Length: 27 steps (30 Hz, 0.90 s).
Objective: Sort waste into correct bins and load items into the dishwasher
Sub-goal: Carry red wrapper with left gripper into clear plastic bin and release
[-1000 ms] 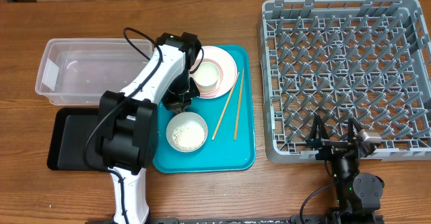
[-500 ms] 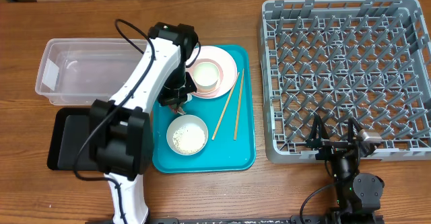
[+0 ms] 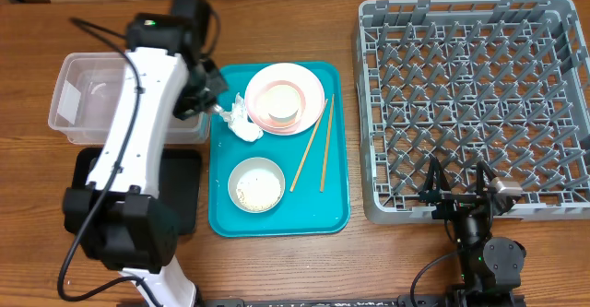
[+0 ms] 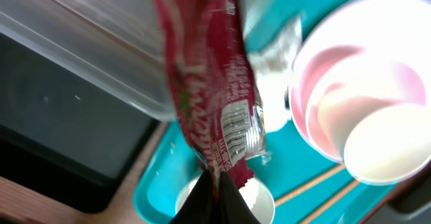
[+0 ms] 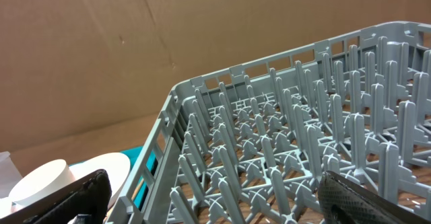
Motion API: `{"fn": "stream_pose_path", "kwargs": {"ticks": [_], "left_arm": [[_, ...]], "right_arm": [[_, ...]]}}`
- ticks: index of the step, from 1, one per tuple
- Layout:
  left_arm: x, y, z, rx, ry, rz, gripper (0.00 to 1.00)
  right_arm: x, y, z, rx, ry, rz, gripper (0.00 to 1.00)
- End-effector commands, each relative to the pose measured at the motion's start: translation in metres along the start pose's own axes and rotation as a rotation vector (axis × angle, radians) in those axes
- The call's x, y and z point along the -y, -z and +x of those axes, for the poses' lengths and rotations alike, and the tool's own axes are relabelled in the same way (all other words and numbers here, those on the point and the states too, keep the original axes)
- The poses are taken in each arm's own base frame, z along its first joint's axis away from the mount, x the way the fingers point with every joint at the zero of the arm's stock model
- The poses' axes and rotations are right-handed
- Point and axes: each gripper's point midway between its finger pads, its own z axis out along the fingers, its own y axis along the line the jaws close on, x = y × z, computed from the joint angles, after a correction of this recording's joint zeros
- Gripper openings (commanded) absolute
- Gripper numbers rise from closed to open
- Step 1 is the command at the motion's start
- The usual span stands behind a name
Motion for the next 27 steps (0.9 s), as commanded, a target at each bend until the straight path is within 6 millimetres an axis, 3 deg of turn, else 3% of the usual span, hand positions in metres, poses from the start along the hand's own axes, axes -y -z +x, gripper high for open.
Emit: {"fn": "stream_pose_path", "kwargs": {"ticks": [1, 15, 27], "left_arm": [[-0.022, 0.007, -0.027, 0.057, 0.059, 0.004, 0.04], [-0.063, -0.009, -0.066, 0.123, 0.214, -0.082, 0.04], [-0.063, -0.086, -0.075, 0.009, 0.235, -0.160, 0.04]], "right_arm": [[0.001, 0.000, 0.001, 0.008, 0.007, 0.004, 1.00], [0.001, 0.000, 0.001, 0.008, 0.007, 0.004, 1.00], [0.001, 0.000, 0.001, 0.008, 0.007, 0.004, 1.00]]}}
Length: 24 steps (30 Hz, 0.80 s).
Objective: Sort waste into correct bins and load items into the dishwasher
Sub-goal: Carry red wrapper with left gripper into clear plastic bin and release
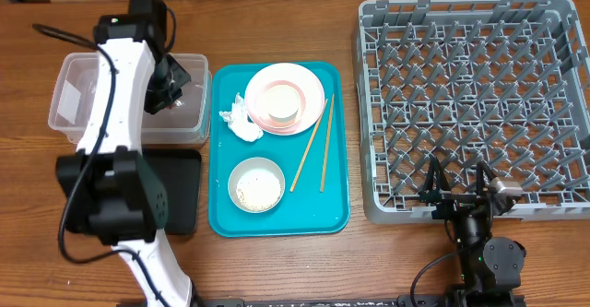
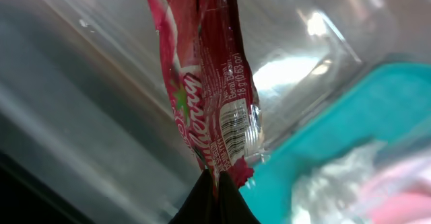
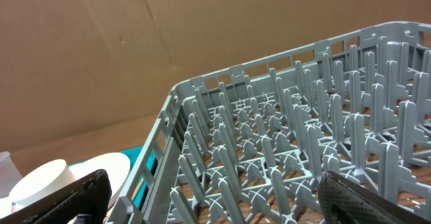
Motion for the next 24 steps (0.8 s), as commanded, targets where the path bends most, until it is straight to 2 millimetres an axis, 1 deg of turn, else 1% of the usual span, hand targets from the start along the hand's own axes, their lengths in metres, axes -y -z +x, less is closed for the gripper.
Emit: {"fn": "stream_pose_path", "kwargs": {"ticks": [1, 4, 6, 9, 10, 11, 12, 13, 16, 18, 20, 21, 23, 24], "left_arm": [[-0.006, -0.028, -0.003, -0.037, 0.029, -0.052, 0.04], [-0.006, -0.037, -0.002, -0.053, 0.030, -0.066, 0.04], [-0.005, -0.038, -0.003, -0.049, 0.031, -0.063, 0.05], [-0.003, -0.037, -0.007, -0.037, 0.038, -0.048, 0.13], [-0.003, -0.036, -0.009, -0.034, 0.041, -0.045, 0.20], [-0.003, -0.035, -0.010, -0.031, 0.045, -0.041, 0.41], [-0.004, -0.034, -0.011, -0.031, 0.046, -0.041, 0.49], [-0.005, -0.032, -0.012, -0.032, 0.046, -0.041, 0.50], [-0.004, -0.025, -0.011, -0.047, 0.041, -0.027, 0.47], [-0.001, -0.013, -0.012, -0.053, 0.029, -0.005, 0.40], [0.003, 0.001, -0.013, -0.057, -0.002, 0.024, 0.34], [0.006, 0.012, -0.013, -0.060, -0.021, 0.045, 0.31], [0.011, 0.032, -0.012, -0.065, -0.051, 0.085, 0.26], [0.013, 0.041, -0.011, -0.067, -0.063, 0.100, 0.26]], "right_arm": [[0.001, 0.000, 0.001, 0.008, 0.007, 0.004, 1.00], [0.001, 0.000, 0.001, 0.008, 0.007, 0.004, 1.00], [0.001, 0.000, 0.001, 0.008, 0.007, 0.004, 1.00], [0.001, 0.000, 0.001, 0.008, 0.007, 0.004, 1.00], [0.001, 0.000, 0.001, 0.008, 0.007, 0.004, 1.00], [0.001, 0.000, 0.001, 0.008, 0.007, 0.004, 1.00], [0.001, 0.000, 0.001, 0.008, 0.007, 0.004, 1.00], [0.001, 0.000, 0.001, 0.008, 0.007, 0.004, 1.00], [0.001, 0.000, 0.001, 0.008, 0.007, 0.004, 1.00], [0.001, 0.000, 0.001, 0.008, 0.007, 0.004, 1.00], [0.001, 0.000, 0.001, 0.008, 0.007, 0.004, 1.00], [0.001, 0.000, 0.001, 0.008, 0.007, 0.004, 1.00], [0.001, 0.000, 0.001, 0.008, 0.007, 0.004, 1.00], [0.001, 0.000, 0.001, 0.008, 0.007, 0.004, 1.00]]}}
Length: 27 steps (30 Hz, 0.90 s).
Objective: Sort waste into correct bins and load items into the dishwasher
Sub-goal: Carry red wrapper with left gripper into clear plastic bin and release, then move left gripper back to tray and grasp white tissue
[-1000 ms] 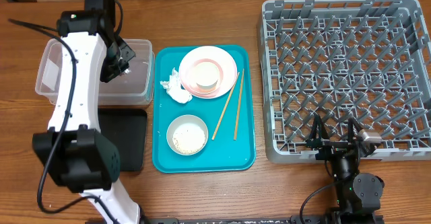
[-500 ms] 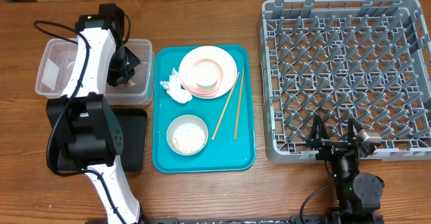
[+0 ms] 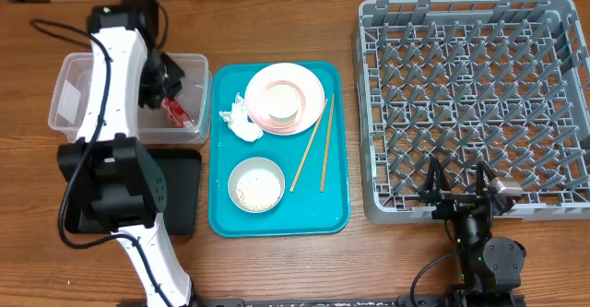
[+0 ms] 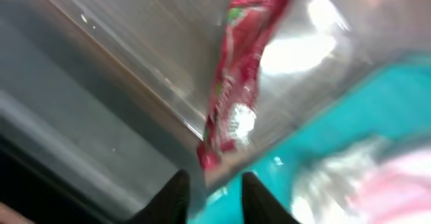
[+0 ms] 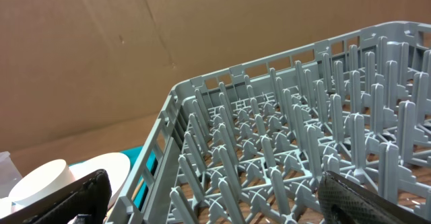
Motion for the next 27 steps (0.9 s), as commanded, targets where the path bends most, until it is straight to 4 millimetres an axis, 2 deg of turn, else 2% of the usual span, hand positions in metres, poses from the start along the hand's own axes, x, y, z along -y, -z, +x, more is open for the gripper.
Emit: {"fn": "stream_pose_path", "kwargs": {"ticks": [1, 3, 5, 8, 11, 17, 18, 20, 21, 24, 27], "left_arm": [[0.018, 0.042, 0.002, 0.012, -0.076, 0.117, 0.24], [0.022, 0.056, 0.010, 0.002, -0.109, 0.142, 0.24], [0.031, 0.069, 0.028, -0.030, -0.195, 0.176, 0.25], [0.043, 0.072, 0.050, -0.077, -0.309, 0.193, 0.27], [0.066, 0.074, 0.081, -0.103, -0.476, 0.226, 0.29], [0.087, 0.075, 0.111, -0.055, -0.606, 0.164, 0.34], [0.089, 0.076, 0.115, -0.048, -0.620, 0.156, 0.38], [0.092, 0.076, 0.120, -0.039, -0.640, 0.145, 0.51], [0.093, 0.076, 0.123, -0.040, -0.649, 0.144, 0.54], [0.097, 0.076, 0.129, -0.042, -0.667, 0.144, 0.50], [0.097, 0.074, 0.132, -0.049, -0.680, 0.141, 0.41]], "right_arm": [[0.001, 0.000, 0.001, 0.009, 0.007, 0.005, 1.00], [0.001, 0.000, 0.001, 0.009, 0.007, 0.005, 1.00], [0.001, 0.000, 0.001, 0.009, 0.007, 0.005, 1.00], [0.001, 0.000, 0.001, 0.009, 0.007, 0.005, 1.00], [0.001, 0.000, 0.001, 0.009, 0.007, 0.005, 1.00], [0.001, 0.000, 0.001, 0.008, 0.007, 0.004, 1.00], [0.001, 0.000, 0.001, 0.009, 0.007, 0.005, 1.00], [0.001, 0.000, 0.001, 0.008, 0.007, 0.005, 1.00], [0.001, 0.000, 0.001, 0.009, 0.007, 0.005, 1.00], [0.001, 0.000, 0.001, 0.008, 0.007, 0.005, 1.00], [0.001, 0.000, 0.001, 0.009, 0.007, 0.005, 1.00]]}}
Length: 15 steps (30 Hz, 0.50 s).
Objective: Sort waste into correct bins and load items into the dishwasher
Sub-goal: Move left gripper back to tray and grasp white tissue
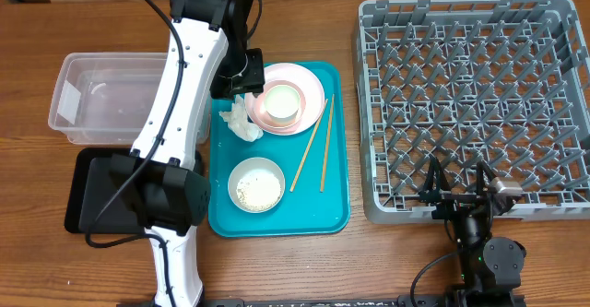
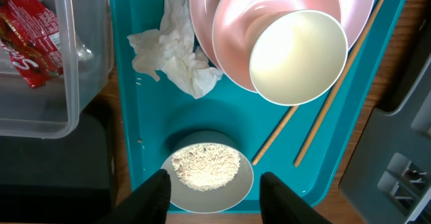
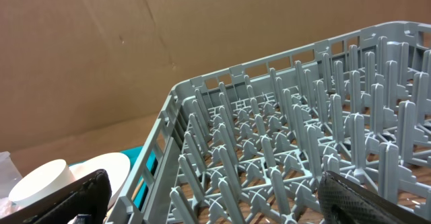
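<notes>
My left gripper [image 2: 215,178] hangs open and empty high above the teal tray [image 1: 336,206], near its far left corner [image 1: 235,75]. Below it lie a crumpled white tissue [image 2: 178,62], a pink plate [image 1: 312,88] carrying a pink bowl and a pale cup [image 2: 296,56], two chopsticks [image 2: 337,96] and a bowl of rice [image 2: 205,173]. A red wrapper [image 2: 30,32] lies in the clear bin [image 1: 92,100]. My right gripper [image 3: 215,194] rests open at the near edge of the grey dish rack [image 1: 475,95].
A black bin [image 1: 92,196] sits in front of the clear one, left of the tray. The left arm's white links cross above the clear bin's right end in the overhead view. Bare wooden table lies between tray and rack.
My left gripper, open over the clear bin, has moved right and now hangs over the tray's far left part. The red wrapper stays in the bin. The right arm has not moved.
First my left gripper was shut on the red wrapper above the tray's left edge. Then it held the wrapper over the clear bin. Then it stood open with the wrapper in the bin. Now it is over the tray, empty.
</notes>
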Motion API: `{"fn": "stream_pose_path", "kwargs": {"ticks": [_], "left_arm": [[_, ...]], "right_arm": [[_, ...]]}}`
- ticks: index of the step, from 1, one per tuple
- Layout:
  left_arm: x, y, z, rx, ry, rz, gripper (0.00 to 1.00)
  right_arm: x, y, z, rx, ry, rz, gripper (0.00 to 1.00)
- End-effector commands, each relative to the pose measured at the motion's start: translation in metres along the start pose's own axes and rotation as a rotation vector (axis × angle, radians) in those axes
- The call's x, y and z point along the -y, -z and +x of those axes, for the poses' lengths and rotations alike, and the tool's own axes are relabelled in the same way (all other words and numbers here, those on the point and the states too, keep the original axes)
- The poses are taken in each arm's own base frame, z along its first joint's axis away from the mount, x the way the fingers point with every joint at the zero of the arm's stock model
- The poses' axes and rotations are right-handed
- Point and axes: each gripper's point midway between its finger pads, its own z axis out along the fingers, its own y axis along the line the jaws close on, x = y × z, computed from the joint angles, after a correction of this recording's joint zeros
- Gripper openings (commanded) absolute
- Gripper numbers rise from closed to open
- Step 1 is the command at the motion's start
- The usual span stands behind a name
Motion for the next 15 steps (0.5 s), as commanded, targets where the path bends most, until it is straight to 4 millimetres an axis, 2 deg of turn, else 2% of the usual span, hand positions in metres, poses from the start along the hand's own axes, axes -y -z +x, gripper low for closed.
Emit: {"fn": "stream_pose_path", "kwargs": {"ticks": [1, 3, 5, 11, 15], "left_arm": [[-0.001, 0.000, 0.002, -0.002, -0.034, -0.010, 0.35], [0.004, -0.002, 0.007, -0.025, -0.067, 0.021, 0.28], [0.004, -0.005, 0.013, -0.049, -0.078, 0.026, 0.28], [-0.021, -0.026, 0.042, -0.152, -0.070, -0.076, 0.23], [-0.038, -0.040, 0.052, -0.194, -0.047, -0.164, 0.20]], "right_arm": [[0.001, 0.000, 0.001, 0.008, 0.006, 0.004, 1.00], [0.001, 0.000, 0.001, 0.008, 0.007, 0.004, 1.00], [0.001, 0.000, 0.001, 0.008, 0.006, 0.004, 1.00], [0.001, 0.000, 0.001, 0.008, 0.006, 0.004, 1.00], [0.001, 0.000, 0.001, 0.008, 0.006, 0.004, 1.00]]}}
